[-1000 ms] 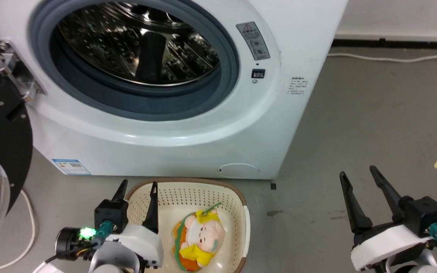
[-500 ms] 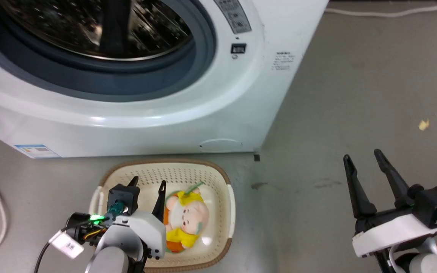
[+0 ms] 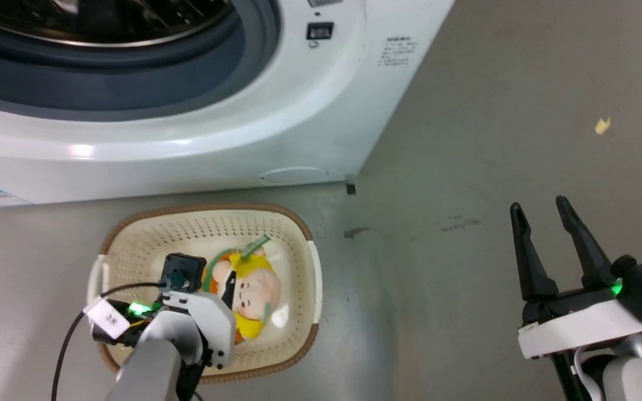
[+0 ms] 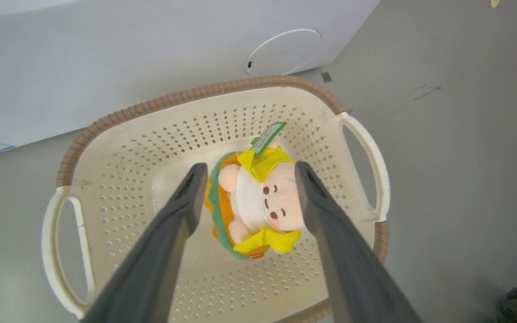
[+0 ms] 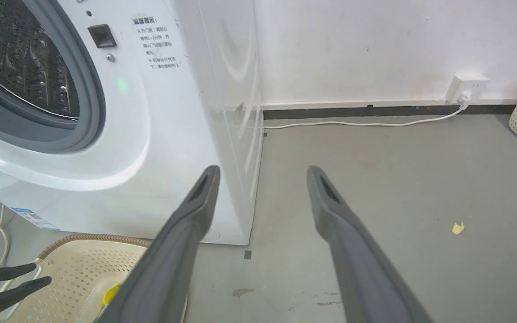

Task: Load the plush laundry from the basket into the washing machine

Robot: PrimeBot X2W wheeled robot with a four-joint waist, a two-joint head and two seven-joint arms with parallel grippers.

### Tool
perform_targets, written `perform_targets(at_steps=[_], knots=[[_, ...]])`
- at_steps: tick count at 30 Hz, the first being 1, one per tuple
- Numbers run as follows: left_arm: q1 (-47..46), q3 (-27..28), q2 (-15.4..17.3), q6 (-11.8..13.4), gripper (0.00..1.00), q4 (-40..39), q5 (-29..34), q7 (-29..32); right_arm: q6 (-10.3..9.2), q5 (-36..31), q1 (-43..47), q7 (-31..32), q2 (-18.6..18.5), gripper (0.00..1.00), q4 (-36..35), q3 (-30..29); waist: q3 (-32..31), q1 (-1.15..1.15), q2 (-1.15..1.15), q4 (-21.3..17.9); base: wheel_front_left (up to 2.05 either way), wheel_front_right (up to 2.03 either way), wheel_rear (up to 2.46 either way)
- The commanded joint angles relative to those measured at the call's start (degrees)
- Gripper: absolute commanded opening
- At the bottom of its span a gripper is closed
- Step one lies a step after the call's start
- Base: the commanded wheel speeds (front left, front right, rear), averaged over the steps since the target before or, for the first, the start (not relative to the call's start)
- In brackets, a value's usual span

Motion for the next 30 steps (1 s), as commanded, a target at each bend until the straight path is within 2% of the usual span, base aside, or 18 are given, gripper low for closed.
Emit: perform_targets(at_steps=[1,15,22,30], knots=[[-2.13,-0.58,0.7,-0.44,1.0,2.21,-0.47,0.87,-0.03,0.88,-1.36,-0.58,-0.02,1.0,-0.51,0.08,1.91,-0.01,0.0,-1.32,0.0,0.0,0.0],[-10.03,-4.93,1.6,-1.33,1.0,11.76,-3.87,9.04,-0.03,3.96,-2.89,-2.24,-0.02,1.0,-1.43,-0.23,9.17,-0.01,0.0,-3.8,0.0,0.0,0.0],[-14.15,-6.54,2.75,-1.63,1.0,15.26,-5.04,10.6,-0.04,5.24,-3.26,-2.96,-0.02,1.0,-1.9,-0.69,12.51,-0.01,0.0,-4.81,0.0,0.0,0.0],[-19.18,-7.62,3.48,-0.65,1.0,20.36,-6.94,12.45,-0.04,7.38,-4.06,-3.91,-0.03,1.0,-2.56,-0.87,17.11,-0.01,0.0,-5.88,0.0,0.0,0.0]])
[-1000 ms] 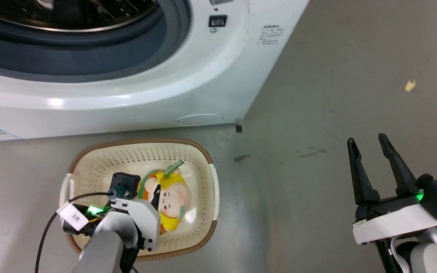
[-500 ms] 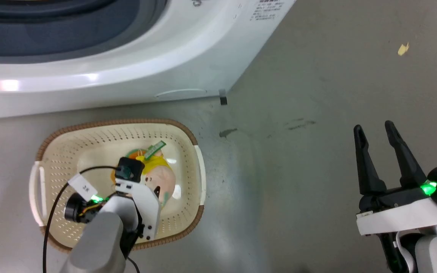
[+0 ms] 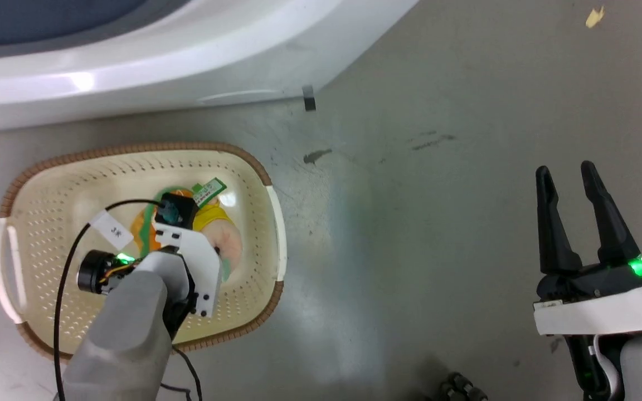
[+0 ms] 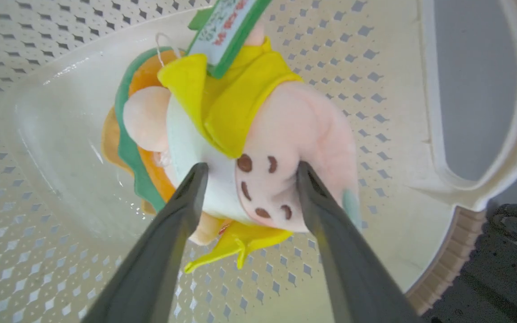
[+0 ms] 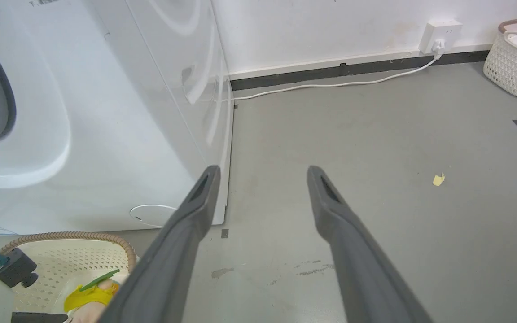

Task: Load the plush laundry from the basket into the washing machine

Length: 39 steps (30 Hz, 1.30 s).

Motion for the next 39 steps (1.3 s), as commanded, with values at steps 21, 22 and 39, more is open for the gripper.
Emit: perform_targets(at_steps=[21,22,39], knots=[[-5.88,-3.3,3.71,1.72,0.0,13.7,-5.72,-5.02,-0.05,3.05,-5.51,-2.94,-0.03,1.0,0.54,1.69,3.18,0.0,0.0,-4.51,0.0,0.0,0.0],[-5.59,-3.52,3.3,1.47,0.0,14.25,-6.06,-5.75,-0.05,2.68,-5.43,-3.06,-0.03,1.0,0.66,1.45,2.0,0.0,0.0,-4.12,0.0,0.0,0.0],[4.36,-4.49,-2.49,-3.26,0.0,15.22,-14.58,-27.4,-0.05,-6.07,1.89,-4.36,-0.04,1.0,1.75,-1.93,-22.55,0.0,0.0,6.33,0.0,0.0,0.0]])
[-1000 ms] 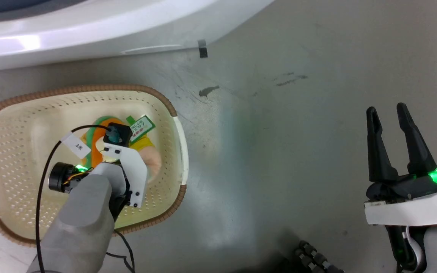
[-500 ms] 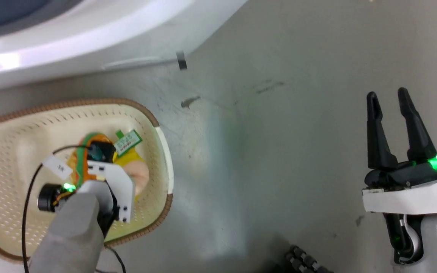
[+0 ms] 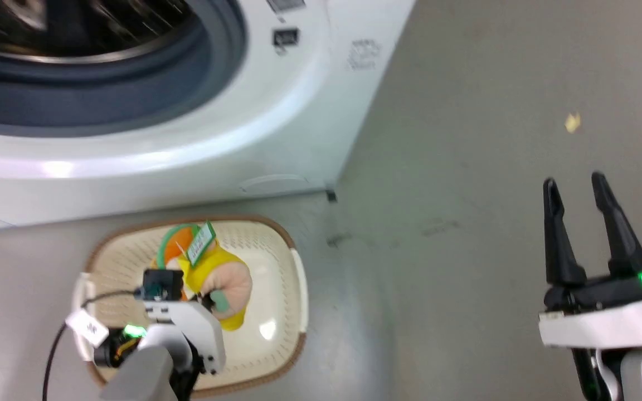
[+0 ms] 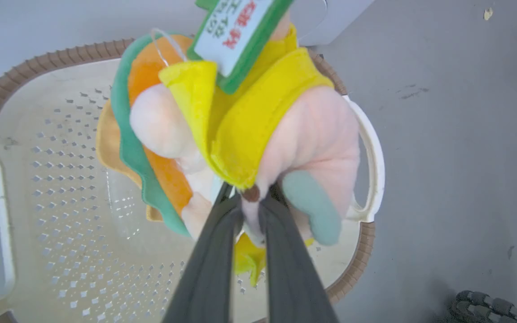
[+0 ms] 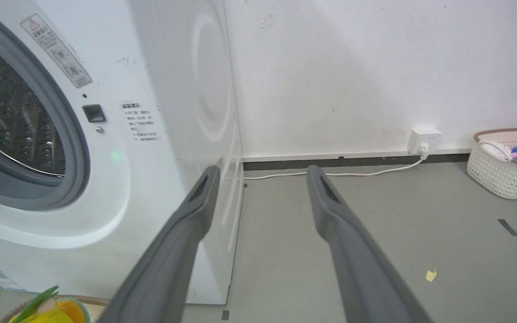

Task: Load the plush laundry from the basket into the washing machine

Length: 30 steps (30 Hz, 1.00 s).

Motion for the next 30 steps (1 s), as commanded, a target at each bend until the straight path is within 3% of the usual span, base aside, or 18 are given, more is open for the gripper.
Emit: perform_targets(at_steps=[1,8,16,23,28,30], knots=[[1.73,0.05,-0.49,-0.16,0.0,-1.08,-0.63,-1.56,-0.05,-0.6,1.6,-0.27,-0.03,1.0,0.26,-0.46,-7.03,0.01,-0.01,4.92,0.0,0.0,0.0],[9.15,0.65,-1.05,-0.1,0.0,-10.64,-1.66,-4.8,-0.05,-2.15,6.05,-0.27,-0.03,1.0,0.43,-1.84,-13.53,0.01,-0.01,8.38,0.0,0.0,0.0],[19.53,6.97,-0.72,5.03,0.0,-39.35,3.27,-4.89,-0.05,-2.23,8.0,-0.27,-0.03,1.0,-0.34,-2.16,-15.43,0.01,-0.01,10.12,0.0,0.0,0.0],[20.28,11.49,0.14,5.67,0.0,-58.28,7.81,-4.9,-0.05,-1.67,6.63,-0.27,-0.03,1.0,-1.23,-0.68,-11.24,0.01,-0.01,8.49,0.0,0.0,0.0],[15.51,13.42,2.25,5.24,0.0,-61.38,7.84,-4.17,-0.05,-1.21,4.54,-0.27,-0.03,1.0,-1.9,0.0,-6.14,0.01,-0.01,6.36,0.0,0.0,0.0],[9.16,14.82,5.02,5.58,0.0,-62.25,8.53,-0.83,-0.05,-0.37,2.76,-0.27,-0.03,1.0,-2.79,0.17,-1.56,0.01,-0.01,4.72,0.0,0.0,0.0]])
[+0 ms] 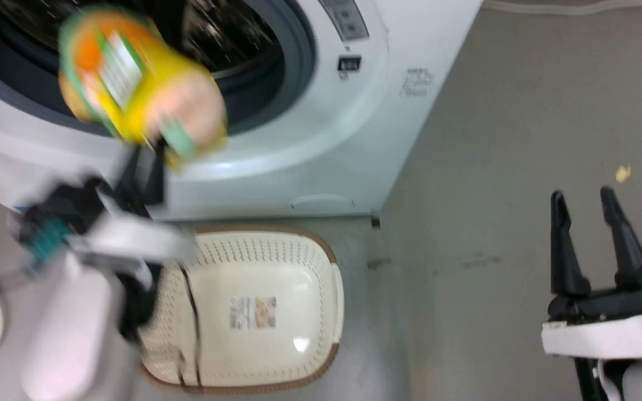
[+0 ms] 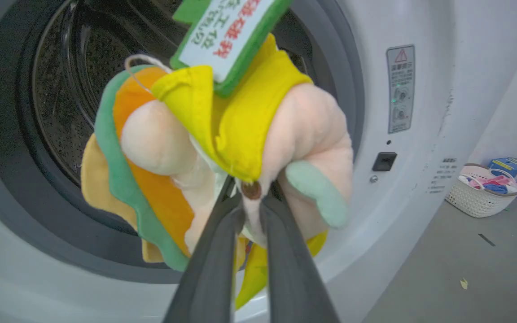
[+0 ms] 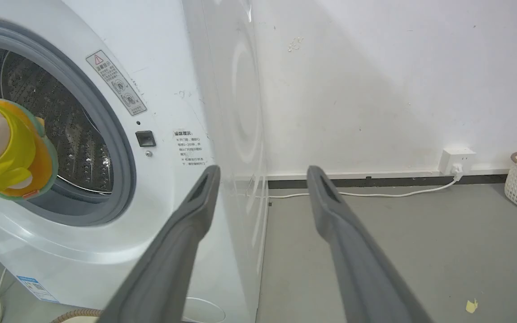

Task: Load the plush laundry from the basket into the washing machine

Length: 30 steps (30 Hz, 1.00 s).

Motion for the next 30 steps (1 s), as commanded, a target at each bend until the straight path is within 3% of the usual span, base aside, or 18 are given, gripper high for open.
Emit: perform_targets(at_steps=[1,2,12,21,30], knots=[[-2.86,0.78,0.84,0.23,0.0,-0.68,0.22,0.74,-0.04,0.46,-1.06,-0.26,-0.05,1.0,-0.6,0.06,5.06,-0.01,0.0,-2.62,0.0,0.0,0.0],[-7.78,2.01,2.35,0.27,0.0,-0.71,-0.51,4.27,-0.04,1.1,-2.19,-0.26,-0.05,1.0,-1.31,-0.02,8.31,-0.01,0.0,-3.89,0.0,0.0,0.0],[-30.91,2.75,12.16,-0.92,0.0,5.77,2.0,21.13,-0.04,4.84,-6.32,-0.26,-0.05,1.0,-1.36,-0.54,19.95,-0.01,0.0,-9.91,0.0,0.0,0.0],[-50.01,-1.49,16.64,-1.75,0.0,21.21,6.82,34.33,-0.04,8.3,-9.21,-0.26,-0.05,1.0,-0.13,0.96,26.02,-0.01,0.0,-13.26,0.0,0.0,0.0],[-57.22,-4.47,18.4,-2.15,0.0,31.47,9.48,39.73,-0.04,9.68,-10.26,-0.26,-0.05,1.0,-1.16,2.26,27.17,-0.01,0.0,-14.11,0.0,0.0,0.0]])
